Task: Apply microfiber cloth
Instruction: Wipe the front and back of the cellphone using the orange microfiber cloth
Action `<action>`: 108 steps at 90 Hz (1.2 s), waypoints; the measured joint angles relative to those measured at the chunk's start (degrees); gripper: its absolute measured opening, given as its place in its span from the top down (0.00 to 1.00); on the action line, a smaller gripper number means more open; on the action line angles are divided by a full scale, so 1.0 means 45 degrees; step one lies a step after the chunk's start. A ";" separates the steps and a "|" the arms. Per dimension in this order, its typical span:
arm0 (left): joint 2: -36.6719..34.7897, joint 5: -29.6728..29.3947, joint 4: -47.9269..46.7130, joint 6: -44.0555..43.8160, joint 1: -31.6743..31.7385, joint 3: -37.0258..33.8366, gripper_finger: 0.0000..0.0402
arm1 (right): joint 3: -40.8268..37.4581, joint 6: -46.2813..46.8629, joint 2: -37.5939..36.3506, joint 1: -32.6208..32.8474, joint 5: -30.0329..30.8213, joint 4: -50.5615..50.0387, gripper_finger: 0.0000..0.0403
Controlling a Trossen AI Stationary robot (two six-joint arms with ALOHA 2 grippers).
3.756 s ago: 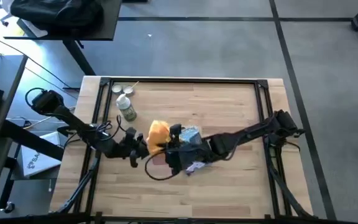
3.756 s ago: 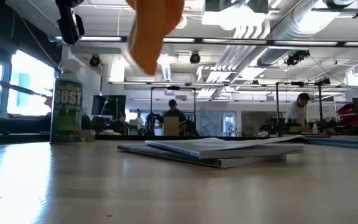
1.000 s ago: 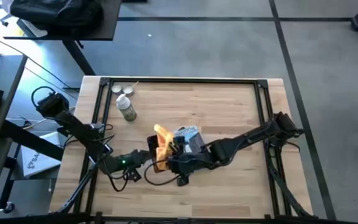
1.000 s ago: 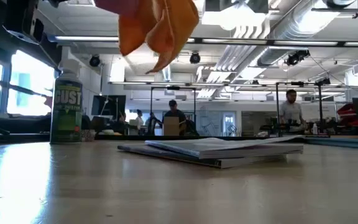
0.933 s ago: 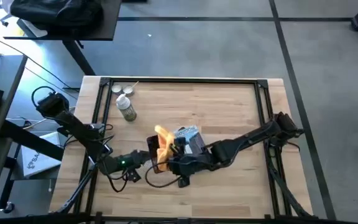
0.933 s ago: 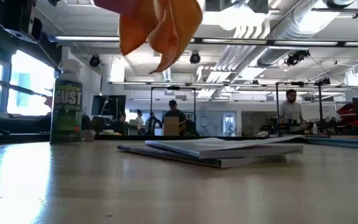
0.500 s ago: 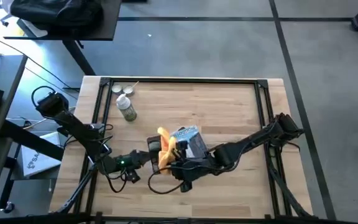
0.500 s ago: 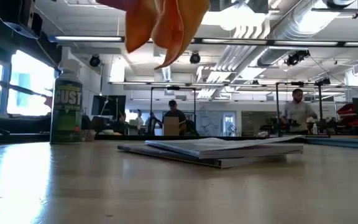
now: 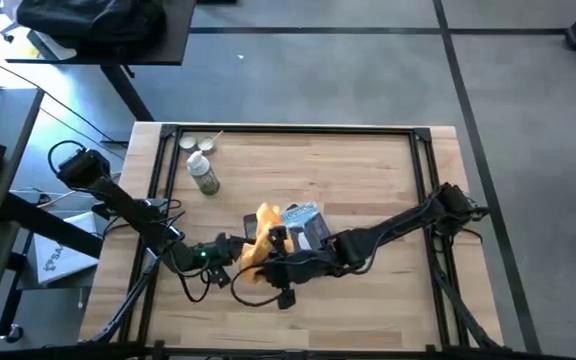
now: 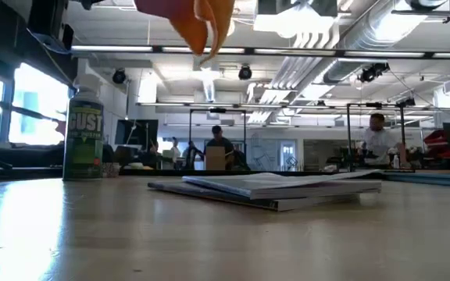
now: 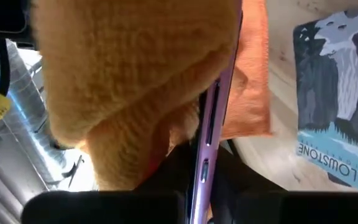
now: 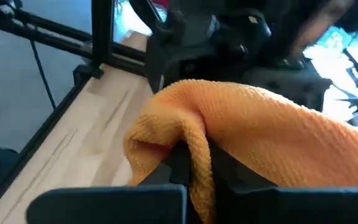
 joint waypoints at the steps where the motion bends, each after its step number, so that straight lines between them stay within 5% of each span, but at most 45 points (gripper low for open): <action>1: 0.0000 0.0000 -0.0003 -0.0013 0.0006 0.0000 0.98 | 0.0000 -0.0009 0.0006 0.0000 -0.0011 0.0004 1.00; 17: 0.0005 0.0157 -0.0007 -0.0381 -0.0058 0.0000 0.98 | 0.0000 0.0191 -0.0110 0.0159 -0.0225 -0.0330 1.00; 46: -0.0085 -0.1687 0.0604 -0.0105 -0.1302 0.0078 0.98 | -0.0073 0.1295 -0.1131 0.1045 -0.0319 -0.3352 1.00; 108: -0.0034 -0.2565 -0.0074 -0.1650 -0.2978 0.0015 0.98 | -0.0039 0.8519 -0.2995 0.1418 0.4000 -1.3771 1.00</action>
